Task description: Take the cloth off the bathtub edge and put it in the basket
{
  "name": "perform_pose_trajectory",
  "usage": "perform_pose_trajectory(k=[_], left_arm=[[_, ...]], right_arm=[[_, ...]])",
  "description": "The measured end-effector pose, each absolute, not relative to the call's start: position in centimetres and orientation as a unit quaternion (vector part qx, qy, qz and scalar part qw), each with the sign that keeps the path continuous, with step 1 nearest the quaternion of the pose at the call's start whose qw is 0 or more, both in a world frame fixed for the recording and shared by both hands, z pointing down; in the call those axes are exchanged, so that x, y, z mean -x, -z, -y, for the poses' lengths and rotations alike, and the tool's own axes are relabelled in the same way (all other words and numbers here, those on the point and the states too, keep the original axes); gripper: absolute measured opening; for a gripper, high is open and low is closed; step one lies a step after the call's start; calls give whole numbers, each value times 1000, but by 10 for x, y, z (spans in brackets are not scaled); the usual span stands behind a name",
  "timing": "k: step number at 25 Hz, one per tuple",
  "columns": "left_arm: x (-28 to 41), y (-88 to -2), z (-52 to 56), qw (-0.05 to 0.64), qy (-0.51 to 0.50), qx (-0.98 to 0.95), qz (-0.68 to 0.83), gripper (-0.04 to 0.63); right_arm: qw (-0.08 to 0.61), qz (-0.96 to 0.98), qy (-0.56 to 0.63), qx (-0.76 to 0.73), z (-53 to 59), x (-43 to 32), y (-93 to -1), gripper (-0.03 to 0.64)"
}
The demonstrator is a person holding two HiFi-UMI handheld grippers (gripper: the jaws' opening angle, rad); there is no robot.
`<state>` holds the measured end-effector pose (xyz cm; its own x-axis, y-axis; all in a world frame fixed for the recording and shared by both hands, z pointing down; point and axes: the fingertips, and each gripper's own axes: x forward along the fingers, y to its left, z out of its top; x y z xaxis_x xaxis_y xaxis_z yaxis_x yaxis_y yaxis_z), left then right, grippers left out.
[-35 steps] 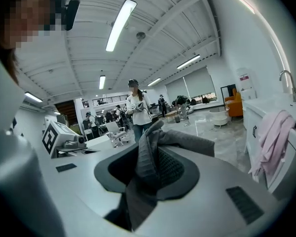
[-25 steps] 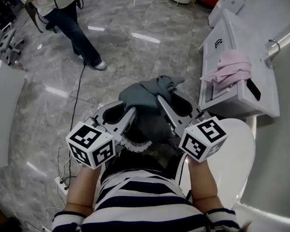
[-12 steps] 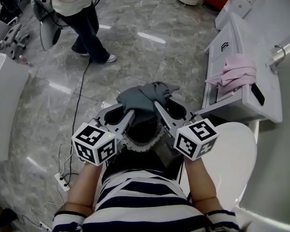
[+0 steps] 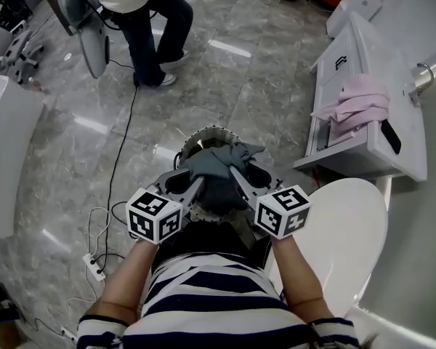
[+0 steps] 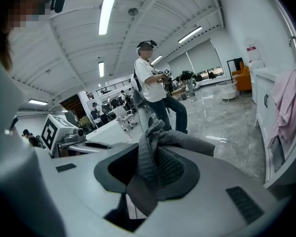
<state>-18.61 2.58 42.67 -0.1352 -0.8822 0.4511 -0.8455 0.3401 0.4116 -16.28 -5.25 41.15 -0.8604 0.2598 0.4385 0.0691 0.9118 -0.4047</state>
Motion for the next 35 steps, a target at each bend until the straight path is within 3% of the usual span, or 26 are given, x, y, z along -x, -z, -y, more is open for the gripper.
perform_pose_trajectory(k=[14,27,35], left_arm=[[155,-520,-39,377,-20,-568,731,72],[121,-620,-49,495,-89,-530,683,72],[112,-657,-54,528,-128,-513,665,72]], right_arm=[[320,916,-229,77,41,131,-507,121],[418,873,-245,58,36,102,-611,127],[464,852,-239,46,33,91,-650,130]])
